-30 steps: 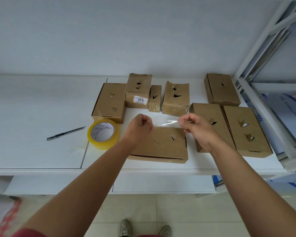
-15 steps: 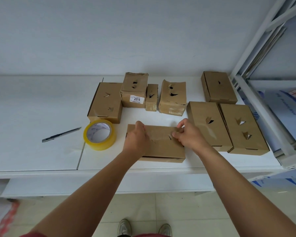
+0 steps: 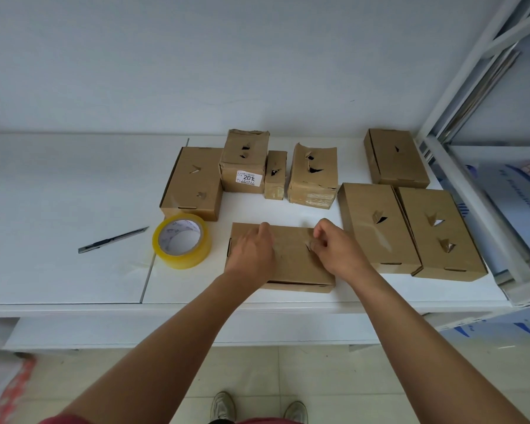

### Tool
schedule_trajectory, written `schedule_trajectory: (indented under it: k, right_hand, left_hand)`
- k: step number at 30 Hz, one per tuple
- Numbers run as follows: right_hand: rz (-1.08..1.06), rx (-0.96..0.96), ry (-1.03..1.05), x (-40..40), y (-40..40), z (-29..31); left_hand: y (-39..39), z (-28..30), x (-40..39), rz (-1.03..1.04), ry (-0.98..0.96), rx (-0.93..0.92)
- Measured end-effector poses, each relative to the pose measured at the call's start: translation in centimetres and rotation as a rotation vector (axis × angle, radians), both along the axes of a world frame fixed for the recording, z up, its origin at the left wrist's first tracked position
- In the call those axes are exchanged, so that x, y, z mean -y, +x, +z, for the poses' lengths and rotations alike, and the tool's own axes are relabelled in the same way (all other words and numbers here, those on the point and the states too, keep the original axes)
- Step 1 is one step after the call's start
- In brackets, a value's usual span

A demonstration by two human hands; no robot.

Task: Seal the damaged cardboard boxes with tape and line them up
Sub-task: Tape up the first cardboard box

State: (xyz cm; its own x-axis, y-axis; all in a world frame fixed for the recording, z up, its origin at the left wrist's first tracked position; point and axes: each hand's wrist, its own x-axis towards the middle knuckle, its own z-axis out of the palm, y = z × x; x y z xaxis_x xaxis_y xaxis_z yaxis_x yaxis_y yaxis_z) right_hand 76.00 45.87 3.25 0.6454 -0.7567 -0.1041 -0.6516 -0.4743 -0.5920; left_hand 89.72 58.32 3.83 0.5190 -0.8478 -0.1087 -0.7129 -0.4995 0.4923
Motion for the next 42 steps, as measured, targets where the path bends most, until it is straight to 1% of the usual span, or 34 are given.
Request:
schedule_trajectory:
  k: [4, 10, 14, 16, 17, 19, 20, 21, 22, 24, 26, 29, 32, 35, 37, 39, 42]
  right_hand:
    - [0.019, -0.044, -0.037, -0.1, 0.0, -0.2]
    - [0.002, 0.002, -0.049, -0.2, -0.5, -0.9]
    - [-0.071, 0.034, -0.076, -0.7, -1.0, -1.5]
    - [-0.109, 0.037, -0.154, -1.3, -1.5, -1.7]
    - [-0.116, 0.025, -0.24, -1.8, -1.8, -1.7]
    - [-0.059, 0.017, -0.441, -3.0, -1.9, -1.8]
    - [-0.001, 0.029, -0.507, -3.6, -1.8, -2.0]
    - [0.072, 0.006, -0.51, -4.1, -1.7, -2.1]
    - [0.144, -0.065, -0.475, -4.6, -1.6, -2.4]
    - [0.247, -0.249, -0.417, -5.0, -1.8, -3.1]
    - [0.279, -0.33, -0.434, -4.8, -2.3, -3.8]
    - [0.23, -0.339, -0.477, -4.9, -2.5, -3.8]
    - [0.174, -0.353, -0.479, -5.2, -2.4, -3.7]
    - [0.164, -0.393, -0.463, -5.1, -2.2, -3.5]
    - [0.179, -0.392, -0.464, -5.1, -2.1, -3.3]
    - [0.24, -0.382, -0.487, -5.3, -1.9, -3.2]
    - [0.308, -0.36, -0.46, -5.1, -1.8, -3.4]
  left_hand:
    - [-0.3, -0.3, -0.6, -0.032, 0.02, 0.059]
    - [-0.2, -0.9, -1.1, -0.09, 0.011, 0.146]
    - [-0.4, -1.6, -1.8, -0.15, -0.04, 0.238]
    - [-0.4, -1.9, -2.1, -0.168, -0.03, 0.299]
    - [-0.5, -1.9, -2.1, -0.179, -0.015, 0.346]
    - [-0.7, -1.8, -2.3, -0.22, -0.038, 0.44]
    - [-1.0, -1.7, -2.3, -0.254, -0.081, 0.445]
    - [-1.3, -1.9, -2.3, -0.305, -0.126, 0.424]
    - [-1.7, -2.2, -2.4, -0.37, -0.125, 0.398]
    - [-2.0, -3.3, -2.6, -0.467, -0.028, 0.395]
    - [-1.8, -4.2, -2.6, -0.472, 0.033, 0.405]
    - [-1.8, -4.6, -2.7, -0.457, 0.053, 0.44]
    - [-1.7, -4.8, -2.8, -0.361, 0.052, 0.456]
    - [-1.5, -4.7, -2.8, -0.337, 0.062, 0.427]
    - [-1.7, -4.4, -3.1, -0.338, 0.021, 0.438]
    - [-1.9, -4.2, -3.3, -0.349, -0.027, 0.446]
    - [-2.0, -4.4, -3.2, -0.356, -0.002, 0.426]
